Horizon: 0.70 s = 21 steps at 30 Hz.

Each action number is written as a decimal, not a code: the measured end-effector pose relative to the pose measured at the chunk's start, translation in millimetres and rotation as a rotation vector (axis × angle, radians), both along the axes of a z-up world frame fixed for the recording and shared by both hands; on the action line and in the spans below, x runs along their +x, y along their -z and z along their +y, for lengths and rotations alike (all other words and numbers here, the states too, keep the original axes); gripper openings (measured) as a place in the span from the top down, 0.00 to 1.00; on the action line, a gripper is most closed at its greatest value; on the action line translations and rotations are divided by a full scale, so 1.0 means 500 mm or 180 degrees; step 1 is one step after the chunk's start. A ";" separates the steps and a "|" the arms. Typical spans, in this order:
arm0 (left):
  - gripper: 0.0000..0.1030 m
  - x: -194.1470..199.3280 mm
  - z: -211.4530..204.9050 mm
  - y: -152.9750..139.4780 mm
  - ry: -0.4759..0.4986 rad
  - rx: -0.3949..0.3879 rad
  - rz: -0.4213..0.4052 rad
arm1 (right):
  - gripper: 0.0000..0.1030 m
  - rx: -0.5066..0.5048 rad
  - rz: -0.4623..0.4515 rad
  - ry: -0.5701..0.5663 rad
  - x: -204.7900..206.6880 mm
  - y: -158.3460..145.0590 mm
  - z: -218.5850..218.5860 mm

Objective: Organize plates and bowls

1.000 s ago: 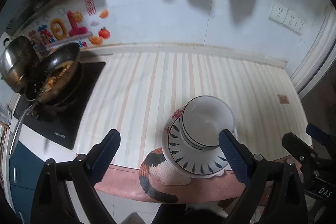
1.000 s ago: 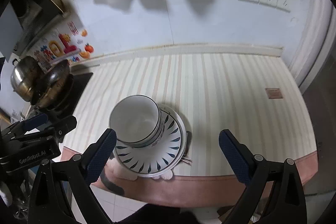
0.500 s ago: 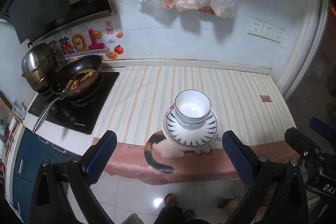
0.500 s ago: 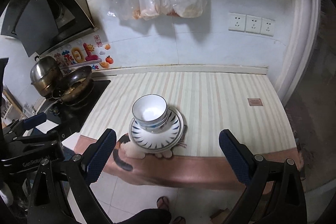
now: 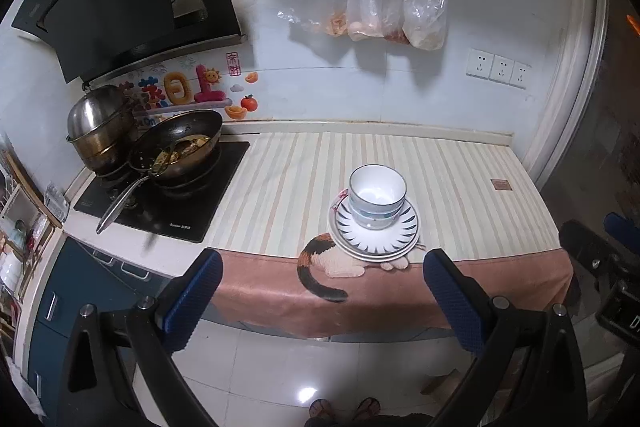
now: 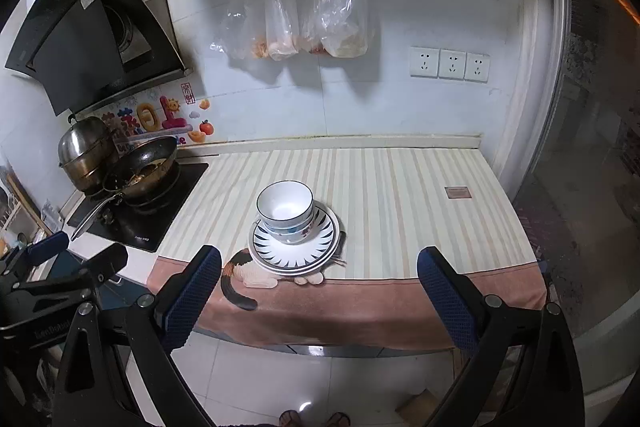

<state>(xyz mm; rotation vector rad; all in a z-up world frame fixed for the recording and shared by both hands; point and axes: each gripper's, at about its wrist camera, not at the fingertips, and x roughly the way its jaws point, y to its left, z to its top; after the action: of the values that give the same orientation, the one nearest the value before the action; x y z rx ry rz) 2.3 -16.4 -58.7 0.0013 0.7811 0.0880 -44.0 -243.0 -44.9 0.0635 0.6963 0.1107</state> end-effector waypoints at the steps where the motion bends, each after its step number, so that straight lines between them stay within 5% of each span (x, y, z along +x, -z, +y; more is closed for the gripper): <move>1: 0.00 -0.004 0.003 0.000 -0.0007 0.0007 -0.0004 | 0.02 -0.0004 -0.0007 -0.0001 -0.007 -0.002 0.004; 21: 0.00 -0.038 0.027 -0.011 0.0025 -0.0023 -0.0064 | 0.02 -0.0086 -0.0017 0.0028 -0.035 -0.003 0.026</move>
<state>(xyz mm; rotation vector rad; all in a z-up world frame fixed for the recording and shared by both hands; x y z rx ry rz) -16.7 -2.7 -53.4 -0.0034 0.7614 0.0778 -61.4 -229.7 -43.2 0.0402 0.6920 0.0930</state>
